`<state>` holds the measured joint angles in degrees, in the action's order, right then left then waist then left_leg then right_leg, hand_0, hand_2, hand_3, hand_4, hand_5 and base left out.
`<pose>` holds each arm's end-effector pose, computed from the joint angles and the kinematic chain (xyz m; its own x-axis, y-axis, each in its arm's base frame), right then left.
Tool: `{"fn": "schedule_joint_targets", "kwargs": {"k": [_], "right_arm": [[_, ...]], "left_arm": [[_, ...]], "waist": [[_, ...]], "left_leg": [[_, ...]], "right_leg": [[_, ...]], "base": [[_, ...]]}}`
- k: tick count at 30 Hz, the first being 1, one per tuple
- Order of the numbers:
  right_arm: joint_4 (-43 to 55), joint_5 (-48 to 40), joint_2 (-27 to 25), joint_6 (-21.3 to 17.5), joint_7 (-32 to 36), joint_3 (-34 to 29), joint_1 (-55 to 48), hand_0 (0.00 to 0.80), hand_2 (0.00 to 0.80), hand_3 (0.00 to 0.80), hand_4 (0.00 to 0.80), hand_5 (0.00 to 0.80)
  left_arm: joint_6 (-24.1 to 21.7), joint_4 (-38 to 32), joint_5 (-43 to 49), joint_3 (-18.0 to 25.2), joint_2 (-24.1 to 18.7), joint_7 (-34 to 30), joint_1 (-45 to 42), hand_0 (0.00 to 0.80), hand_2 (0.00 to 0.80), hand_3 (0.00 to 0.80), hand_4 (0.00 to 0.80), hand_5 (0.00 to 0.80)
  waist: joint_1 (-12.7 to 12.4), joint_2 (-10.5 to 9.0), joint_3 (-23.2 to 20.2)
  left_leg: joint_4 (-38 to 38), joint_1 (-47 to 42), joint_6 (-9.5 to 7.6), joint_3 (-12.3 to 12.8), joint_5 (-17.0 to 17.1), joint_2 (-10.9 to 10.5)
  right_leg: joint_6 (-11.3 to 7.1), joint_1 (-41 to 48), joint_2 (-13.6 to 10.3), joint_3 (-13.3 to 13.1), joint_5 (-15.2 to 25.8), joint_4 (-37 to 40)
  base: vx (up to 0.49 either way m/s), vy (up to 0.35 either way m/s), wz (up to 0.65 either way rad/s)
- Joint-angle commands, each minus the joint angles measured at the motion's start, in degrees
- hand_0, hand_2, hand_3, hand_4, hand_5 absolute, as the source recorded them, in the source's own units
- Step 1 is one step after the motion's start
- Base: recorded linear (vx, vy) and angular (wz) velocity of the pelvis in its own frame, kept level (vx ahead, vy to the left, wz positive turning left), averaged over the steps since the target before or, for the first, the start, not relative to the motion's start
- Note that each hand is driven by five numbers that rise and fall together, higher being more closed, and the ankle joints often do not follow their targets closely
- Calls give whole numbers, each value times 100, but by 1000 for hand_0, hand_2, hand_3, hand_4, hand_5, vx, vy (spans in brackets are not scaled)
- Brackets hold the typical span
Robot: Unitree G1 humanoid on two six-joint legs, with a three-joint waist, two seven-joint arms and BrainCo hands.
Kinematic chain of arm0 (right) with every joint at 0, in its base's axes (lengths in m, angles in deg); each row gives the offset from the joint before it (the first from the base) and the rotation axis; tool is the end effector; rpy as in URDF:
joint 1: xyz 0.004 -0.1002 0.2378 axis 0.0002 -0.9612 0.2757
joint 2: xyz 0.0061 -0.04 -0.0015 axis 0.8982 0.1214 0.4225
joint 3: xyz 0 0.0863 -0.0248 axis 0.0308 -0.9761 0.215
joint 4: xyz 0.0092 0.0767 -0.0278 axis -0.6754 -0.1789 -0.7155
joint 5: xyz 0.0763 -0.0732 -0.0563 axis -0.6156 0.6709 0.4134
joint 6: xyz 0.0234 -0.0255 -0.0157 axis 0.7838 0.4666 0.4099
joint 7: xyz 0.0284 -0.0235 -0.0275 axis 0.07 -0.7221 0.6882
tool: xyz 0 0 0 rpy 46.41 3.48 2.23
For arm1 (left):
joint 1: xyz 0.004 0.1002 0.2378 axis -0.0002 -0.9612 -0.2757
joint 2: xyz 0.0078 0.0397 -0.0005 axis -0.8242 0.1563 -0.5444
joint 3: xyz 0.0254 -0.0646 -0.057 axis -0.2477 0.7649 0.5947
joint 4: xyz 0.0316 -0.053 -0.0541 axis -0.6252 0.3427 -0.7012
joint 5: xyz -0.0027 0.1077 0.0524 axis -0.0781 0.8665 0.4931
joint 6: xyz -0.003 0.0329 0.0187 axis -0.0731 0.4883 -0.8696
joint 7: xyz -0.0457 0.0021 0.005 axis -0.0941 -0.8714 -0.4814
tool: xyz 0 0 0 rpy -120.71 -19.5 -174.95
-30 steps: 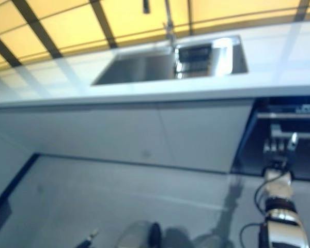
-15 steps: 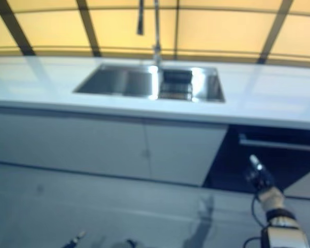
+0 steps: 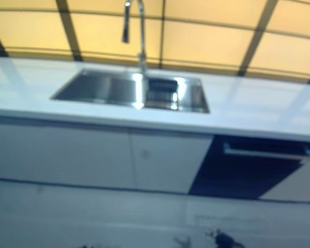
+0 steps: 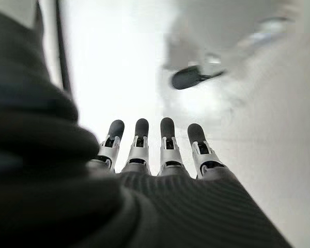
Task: Take plates into dishwasher
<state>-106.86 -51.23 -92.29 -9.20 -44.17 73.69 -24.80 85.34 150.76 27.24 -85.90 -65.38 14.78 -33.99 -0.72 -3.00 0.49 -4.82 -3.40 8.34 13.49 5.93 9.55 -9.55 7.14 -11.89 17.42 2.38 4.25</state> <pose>0.0812 -0.2309 -0.1188 0.3049 -0.0696 -0.9498 0.2978 0.9543 0.0257 0.0658 0.2438 -0.1187 0.1946 0.2287 -0.9538 0.1218 0.9593 0.2549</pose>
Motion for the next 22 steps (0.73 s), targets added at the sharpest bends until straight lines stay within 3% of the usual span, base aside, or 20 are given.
{"fn": "schedule_joint_targets", "kwargs": {"k": [1,4,7,17,22], "right_arm": [[-390,44,10,62,-274,-67,321,0,0,0,0,0],[-552,231,199,206,-369,-13,196,0,0,0,0,0],[-555,493,322,224,-452,159,148,0,0,0,0,0],[-482,296,314,275,-439,391,246,0,0,0,0,0],[-545,203,329,278,-422,356,240,0,0,0,0,0]], "left_arm": [[404,494,-20,98,219,94,436,0,0,0,0,0],[548,535,-256,223,395,303,363,0,0,0,0,0],[363,514,42,160,522,334,252,0,0,0,0,0],[132,252,-234,-107,507,457,255,0,0,0,0,0],[-3,245,-515,-18,527,401,193,0,0,0,0,0]], "waist": [[70,156,204],[72,192,176],[44,206,158],[-6,259,197],[-39,239,171]], "left_leg": [[-18,-21,-356,-110,-199,-77],[-18,-59,-364,-140,-232,-90],[-18,-65,-365,-185,-243,-106],[-18,-77,-385,-268,-282,-180],[-18,-112,-403,-293,-316,-210]], "right_leg": [[164,-54,134,-68,64,-75],[175,4,138,-56,40,-44],[184,29,138,-36,8,-61],[182,73,136,-4,-58,-86],[175,120,134,18,-60,-63]], "base": [[52,38,-6],[46,17,-6],[11,0,0],[0,0,0],[0,0,0]]}}
